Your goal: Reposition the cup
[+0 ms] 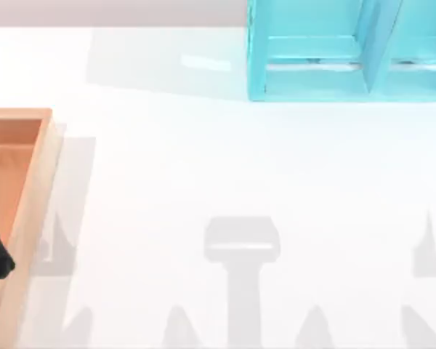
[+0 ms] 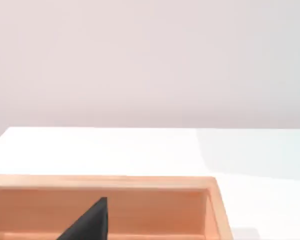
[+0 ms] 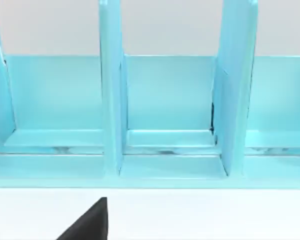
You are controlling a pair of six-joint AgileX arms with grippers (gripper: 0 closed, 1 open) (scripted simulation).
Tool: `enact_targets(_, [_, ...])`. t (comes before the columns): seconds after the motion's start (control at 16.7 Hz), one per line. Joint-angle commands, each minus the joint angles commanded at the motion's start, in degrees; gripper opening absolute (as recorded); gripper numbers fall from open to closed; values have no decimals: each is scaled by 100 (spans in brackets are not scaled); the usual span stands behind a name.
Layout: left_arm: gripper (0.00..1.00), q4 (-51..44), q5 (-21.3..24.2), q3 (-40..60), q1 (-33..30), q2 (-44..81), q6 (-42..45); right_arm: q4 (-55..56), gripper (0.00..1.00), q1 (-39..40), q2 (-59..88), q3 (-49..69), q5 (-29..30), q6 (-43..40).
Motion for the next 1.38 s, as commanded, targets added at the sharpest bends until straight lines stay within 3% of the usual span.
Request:
enact_targets(0.24, [100,0,0,0,0,0,0,-158,100,-42,178,159,2,-39])
enact_targets(0.48, [100,0,0,0,0,0,0,-1025,100,-249,1256,1111,-2,-243])
enact_targets(1.38, [100,0,0,0,0,0,0,-6047,100,-1457,8451,6756,-28,-1398])
